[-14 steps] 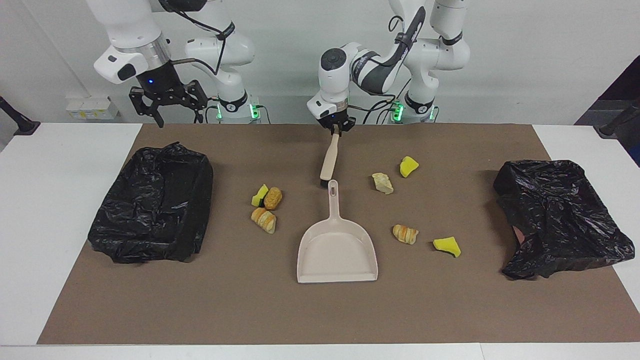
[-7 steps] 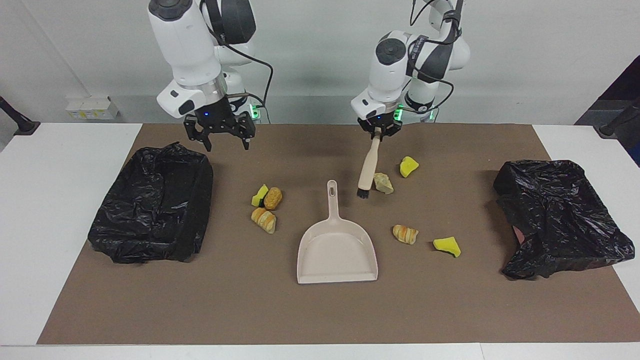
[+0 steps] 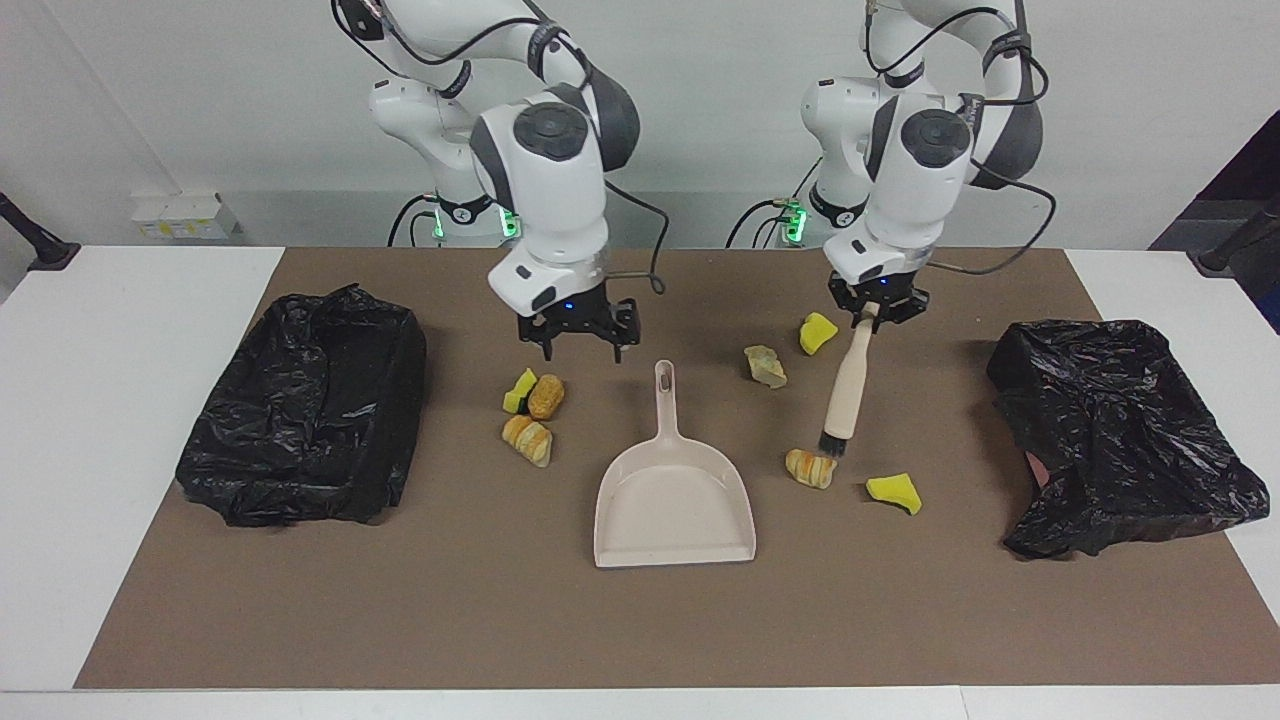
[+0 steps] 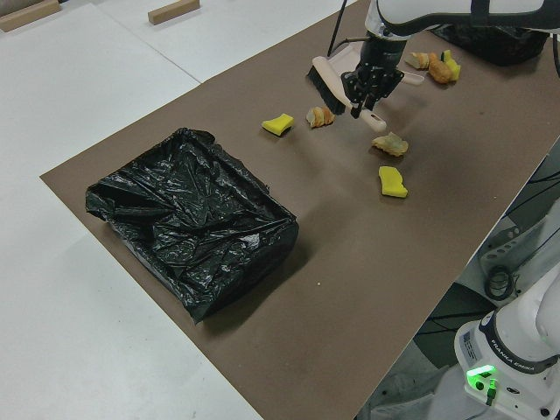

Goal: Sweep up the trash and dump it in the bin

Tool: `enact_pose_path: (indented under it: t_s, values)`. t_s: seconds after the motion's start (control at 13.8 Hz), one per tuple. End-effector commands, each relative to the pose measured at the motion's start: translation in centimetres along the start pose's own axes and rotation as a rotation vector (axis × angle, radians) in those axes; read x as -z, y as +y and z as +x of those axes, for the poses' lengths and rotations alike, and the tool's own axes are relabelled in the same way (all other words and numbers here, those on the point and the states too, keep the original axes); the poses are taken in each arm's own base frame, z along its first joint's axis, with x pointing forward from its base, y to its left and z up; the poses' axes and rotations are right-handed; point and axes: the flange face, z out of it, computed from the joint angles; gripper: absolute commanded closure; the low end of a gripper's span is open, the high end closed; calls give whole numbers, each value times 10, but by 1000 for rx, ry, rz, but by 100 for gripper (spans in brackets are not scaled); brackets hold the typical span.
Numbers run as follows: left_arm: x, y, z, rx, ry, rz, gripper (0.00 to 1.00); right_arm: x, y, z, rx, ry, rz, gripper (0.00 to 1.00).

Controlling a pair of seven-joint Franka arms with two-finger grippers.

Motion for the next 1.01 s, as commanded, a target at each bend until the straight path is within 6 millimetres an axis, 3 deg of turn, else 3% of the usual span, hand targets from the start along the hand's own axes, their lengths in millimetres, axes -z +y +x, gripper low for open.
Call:
enact_pose_path:
  t_s: [0.0,0.14,0.43,0.58,0.72,0.94]
  values:
    - [-4,-58,24,-66,15,22,100,-35,-35,16,-48,19,-3,0]
    - [-25,-89,26,-45,19,29,100,-67,-63,6,-65,31,-25,0]
    - [-55,-141,15,9,26,40,100,-95,-75,-6,-12,-3,-14,0]
    - [-76,-145,13,17,0,27,100,-100,-81,-23,56,-31,-15,0]
    - [-84,-142,6,18,-17,14,100,-104,-75,-19,59,-35,-16,0]
    - [-90,-141,-2,36,-13,6,100,-116,-59,-14,81,-37,-12,9]
